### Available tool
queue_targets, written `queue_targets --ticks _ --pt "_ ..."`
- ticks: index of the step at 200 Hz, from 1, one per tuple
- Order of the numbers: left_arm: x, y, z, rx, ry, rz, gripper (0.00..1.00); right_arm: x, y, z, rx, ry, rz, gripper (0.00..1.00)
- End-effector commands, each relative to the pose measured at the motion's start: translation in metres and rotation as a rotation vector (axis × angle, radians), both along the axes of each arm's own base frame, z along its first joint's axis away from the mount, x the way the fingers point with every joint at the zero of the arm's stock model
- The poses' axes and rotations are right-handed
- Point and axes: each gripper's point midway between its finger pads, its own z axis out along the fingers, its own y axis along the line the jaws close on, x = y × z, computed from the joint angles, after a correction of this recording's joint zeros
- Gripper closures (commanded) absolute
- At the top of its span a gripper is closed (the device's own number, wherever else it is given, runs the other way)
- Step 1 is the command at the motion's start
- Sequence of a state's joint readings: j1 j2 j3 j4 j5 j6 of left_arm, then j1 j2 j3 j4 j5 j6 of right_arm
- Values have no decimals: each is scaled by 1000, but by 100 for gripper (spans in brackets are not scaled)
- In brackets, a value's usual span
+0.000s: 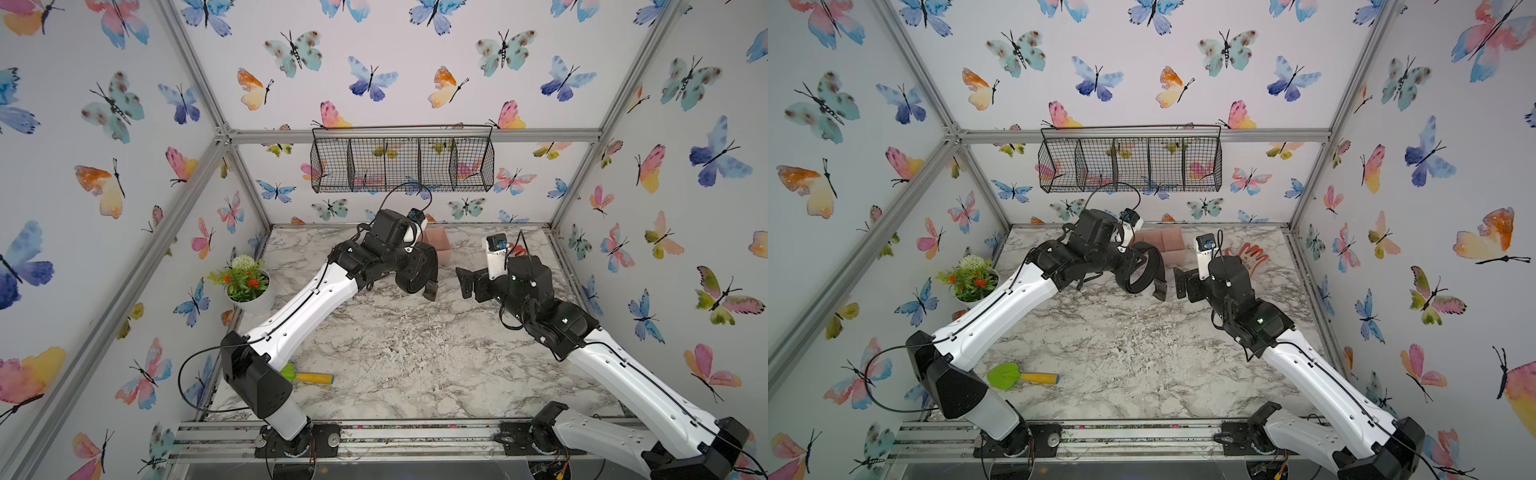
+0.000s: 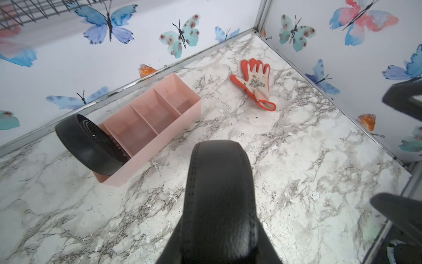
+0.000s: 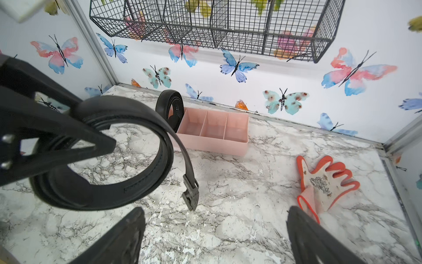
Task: Place the belts into the storage roll
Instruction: Place the belt in the container.
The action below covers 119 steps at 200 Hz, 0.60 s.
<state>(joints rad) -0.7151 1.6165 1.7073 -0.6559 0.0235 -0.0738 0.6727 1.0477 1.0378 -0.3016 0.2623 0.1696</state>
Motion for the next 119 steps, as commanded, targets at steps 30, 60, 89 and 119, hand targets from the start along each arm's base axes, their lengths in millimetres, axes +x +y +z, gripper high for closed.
queue_targets --ticks 30,60,89,119 --pt "42 23 68 -90 -270 235 93 -11 1 -42 61 106 0 1" --pt "59 24 71 -104 -318 307 93 -15 1 -51 83 115 9 1" --pt "77 24 73 -109 -361 382 93 -16 2 -59 78 126 13 1" --pt "95 27 77 -126 -404 460 93 -18 0 -66 64 132 12 1"
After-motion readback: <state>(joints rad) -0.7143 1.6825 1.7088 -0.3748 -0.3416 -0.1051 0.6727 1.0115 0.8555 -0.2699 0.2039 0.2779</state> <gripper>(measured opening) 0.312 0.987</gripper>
